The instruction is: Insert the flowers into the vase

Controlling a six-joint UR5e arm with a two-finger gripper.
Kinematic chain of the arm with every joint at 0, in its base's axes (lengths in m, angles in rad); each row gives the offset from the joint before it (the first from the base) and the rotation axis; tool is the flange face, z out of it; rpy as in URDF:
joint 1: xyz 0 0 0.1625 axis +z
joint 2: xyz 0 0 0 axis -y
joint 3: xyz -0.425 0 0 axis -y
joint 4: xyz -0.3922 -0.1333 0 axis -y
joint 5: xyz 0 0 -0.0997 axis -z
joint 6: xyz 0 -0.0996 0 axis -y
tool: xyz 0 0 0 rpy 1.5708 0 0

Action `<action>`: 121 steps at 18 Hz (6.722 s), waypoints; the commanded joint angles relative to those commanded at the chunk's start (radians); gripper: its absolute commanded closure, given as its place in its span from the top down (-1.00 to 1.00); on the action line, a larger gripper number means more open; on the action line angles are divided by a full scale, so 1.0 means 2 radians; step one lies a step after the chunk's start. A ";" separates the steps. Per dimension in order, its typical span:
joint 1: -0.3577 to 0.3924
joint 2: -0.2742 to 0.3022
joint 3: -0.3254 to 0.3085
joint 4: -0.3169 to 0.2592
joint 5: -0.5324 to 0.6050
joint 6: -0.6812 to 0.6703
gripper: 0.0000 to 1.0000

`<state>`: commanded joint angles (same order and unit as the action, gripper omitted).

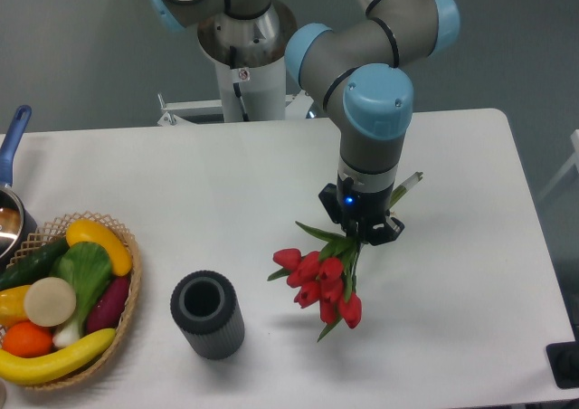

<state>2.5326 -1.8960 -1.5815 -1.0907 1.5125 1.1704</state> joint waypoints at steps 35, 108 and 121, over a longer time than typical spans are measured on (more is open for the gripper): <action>0.009 -0.005 0.045 0.166 -0.574 -0.153 -1.00; 0.099 -0.013 -0.099 0.197 -0.562 -0.018 1.00; 0.107 -0.011 -0.058 0.194 -0.204 -0.001 1.00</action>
<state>2.7474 -1.9175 -1.6965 -0.7025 1.1055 1.1689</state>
